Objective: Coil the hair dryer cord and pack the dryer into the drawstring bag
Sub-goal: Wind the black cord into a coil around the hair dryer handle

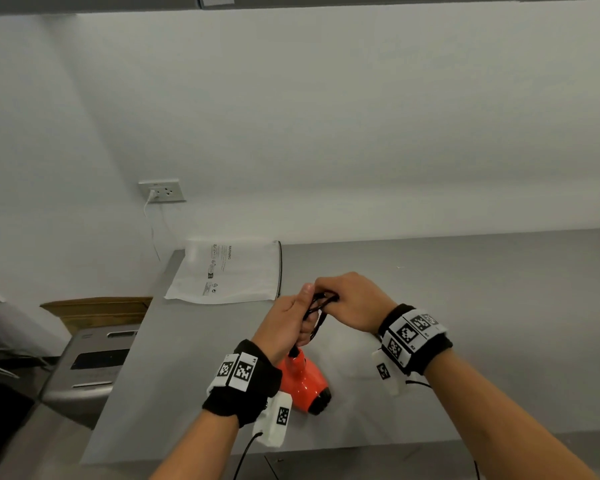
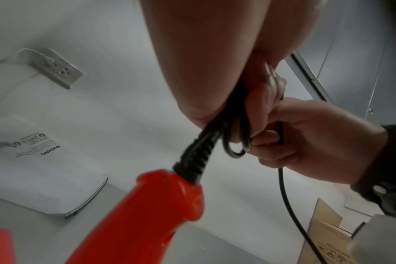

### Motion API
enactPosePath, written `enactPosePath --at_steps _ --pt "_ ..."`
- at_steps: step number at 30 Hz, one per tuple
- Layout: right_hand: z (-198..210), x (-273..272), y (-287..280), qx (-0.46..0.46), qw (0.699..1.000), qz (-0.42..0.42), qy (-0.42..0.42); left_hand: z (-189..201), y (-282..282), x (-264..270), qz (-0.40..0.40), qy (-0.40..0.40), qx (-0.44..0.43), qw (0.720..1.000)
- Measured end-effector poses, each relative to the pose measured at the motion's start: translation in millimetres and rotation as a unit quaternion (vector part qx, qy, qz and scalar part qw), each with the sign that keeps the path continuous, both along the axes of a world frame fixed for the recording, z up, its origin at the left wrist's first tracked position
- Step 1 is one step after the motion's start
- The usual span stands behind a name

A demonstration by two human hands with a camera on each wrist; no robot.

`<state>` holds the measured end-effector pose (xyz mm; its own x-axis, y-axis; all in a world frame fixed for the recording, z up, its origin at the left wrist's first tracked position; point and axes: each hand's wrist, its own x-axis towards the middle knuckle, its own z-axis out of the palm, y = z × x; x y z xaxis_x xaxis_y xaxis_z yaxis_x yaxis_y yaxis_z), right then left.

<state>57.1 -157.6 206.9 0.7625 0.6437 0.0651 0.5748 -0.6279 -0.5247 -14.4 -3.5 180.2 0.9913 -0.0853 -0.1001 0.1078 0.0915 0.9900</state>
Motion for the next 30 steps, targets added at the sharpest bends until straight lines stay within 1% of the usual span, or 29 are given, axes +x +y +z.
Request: enactPosePath --at_steps 2,4,6,8,9,10,12,13,14,15,16,17,18,19,21,23,24,25,26,28,30 --pt "3 4 2 0.05 0.995 -0.025 0.082 0 3 0 -0.016 0.002 0.004 1.0" --pt "6 4 4 0.104 0.982 -0.033 0.157 -2 5 -1 -0.039 0.0 -0.003 0.999" --pt "5 3 4 0.133 0.969 -0.026 0.206 -4 8 -2 -0.045 0.0 -0.015 0.999" --pt "-4 1 6 0.163 0.957 -0.023 0.239 -6 11 -1 -0.024 -0.001 -0.035 0.999" --pt "-11 0 7 0.164 0.957 -0.036 0.235 -7 12 -1 -0.007 -0.004 -0.045 0.999" --pt "-20 -3 8 0.153 0.964 -0.056 0.211 -7 14 0 0.01 -0.01 -0.054 0.998" --pt "-41 -13 10 0.113 0.977 -0.099 0.151 -7 18 -1 0.041 -0.03 -0.078 0.996" --pt "-51 -20 10 0.083 0.982 -0.105 0.136 -6 19 -1 0.052 -0.036 -0.094 0.993" --pt "-62 -28 10 0.03 0.987 -0.094 0.126 -5 19 -2 0.057 -0.039 -0.108 0.992" --pt "-69 -38 11 -0.05 0.99 -0.065 0.113 -4 18 -2 0.055 -0.04 -0.119 0.99" --pt "-73 -47 13 -0.141 0.985 -0.022 0.094 -4 18 -1 0.052 -0.041 -0.128 0.99" --pt "-72 -55 15 -0.217 0.974 0.017 0.068 -5 17 0 0.05 -0.041 -0.133 0.989" --pt "-69 -62 15 -0.257 0.965 0.046 0.037 -8 17 1 0.05 -0.037 -0.134 0.989" --pt "-63 -66 15 -0.272 0.96 0.065 0.01 -11 17 3 0.049 -0.033 -0.131 0.99" --pt "-42 -68 12 -0.261 0.958 0.098 -0.067 -16 15 5 0.043 -0.032 -0.085 0.995" --pt "-20 -60 7 -0.218 0.955 0.117 -0.164 -13 11 3 0.031 -0.033 0.021 0.999" --pt "-10 -53 4 -0.185 0.957 0.111 -0.193 -10 9 2 0.034 -0.036 0.078 0.996" --pt "-2 -45 2 -0.159 0.961 0.1 -0.201 -7 8 1 0.04 -0.043 0.127 0.99" --pt "5 -37 -1 -0.135 0.967 0.084 -0.201 -4 6 0 0.04 -0.048 0.151 0.987" --pt "12 -26 -6 -0.083 0.979 0.033 -0.182 -1 3 1 0.035 -0.046 0.135 0.989" --pt "10 -17 -11 -0.036 0.992 -0.002 -0.125 -2 1 4 0.044 -0.023 0.099 0.994"
